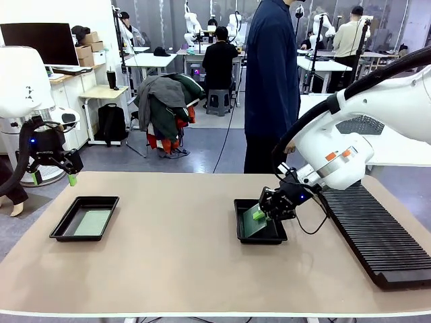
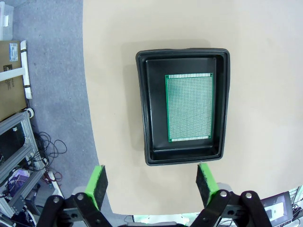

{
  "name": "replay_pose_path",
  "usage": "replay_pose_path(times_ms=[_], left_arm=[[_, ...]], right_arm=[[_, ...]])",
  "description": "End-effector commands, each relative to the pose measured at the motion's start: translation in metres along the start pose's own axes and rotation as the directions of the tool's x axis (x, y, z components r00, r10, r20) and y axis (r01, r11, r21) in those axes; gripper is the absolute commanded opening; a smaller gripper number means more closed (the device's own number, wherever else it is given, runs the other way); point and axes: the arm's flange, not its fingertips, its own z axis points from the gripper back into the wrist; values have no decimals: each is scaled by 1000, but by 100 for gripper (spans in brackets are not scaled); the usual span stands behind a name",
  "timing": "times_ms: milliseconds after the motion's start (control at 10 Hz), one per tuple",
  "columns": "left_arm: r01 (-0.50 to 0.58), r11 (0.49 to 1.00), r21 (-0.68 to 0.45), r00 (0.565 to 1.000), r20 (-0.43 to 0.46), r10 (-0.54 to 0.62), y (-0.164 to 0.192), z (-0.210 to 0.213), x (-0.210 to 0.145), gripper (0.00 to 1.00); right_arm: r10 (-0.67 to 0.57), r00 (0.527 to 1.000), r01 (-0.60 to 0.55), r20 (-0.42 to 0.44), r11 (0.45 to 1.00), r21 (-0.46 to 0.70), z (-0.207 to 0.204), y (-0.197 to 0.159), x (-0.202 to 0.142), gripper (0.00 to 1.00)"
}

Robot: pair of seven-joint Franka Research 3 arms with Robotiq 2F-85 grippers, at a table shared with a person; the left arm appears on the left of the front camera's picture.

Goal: Inspect and transfer BCBs to ESD trays.
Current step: Pick up the Blank PCB from the PCB Rack and place it in the right ESD tray.

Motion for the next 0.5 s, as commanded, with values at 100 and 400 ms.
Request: replay_pose_path(times_ms=[100,400], left_arm=[[0,1000,1,1000,4,0,0,-1,1,100],[0,1000,1,1000,4,0,0,-1,1,100]], right_arm=[[-3,1000,4,5,989,-148,2,23,-4,33],[-2,1000,4,9,959,-282,8,44,-4,51]])
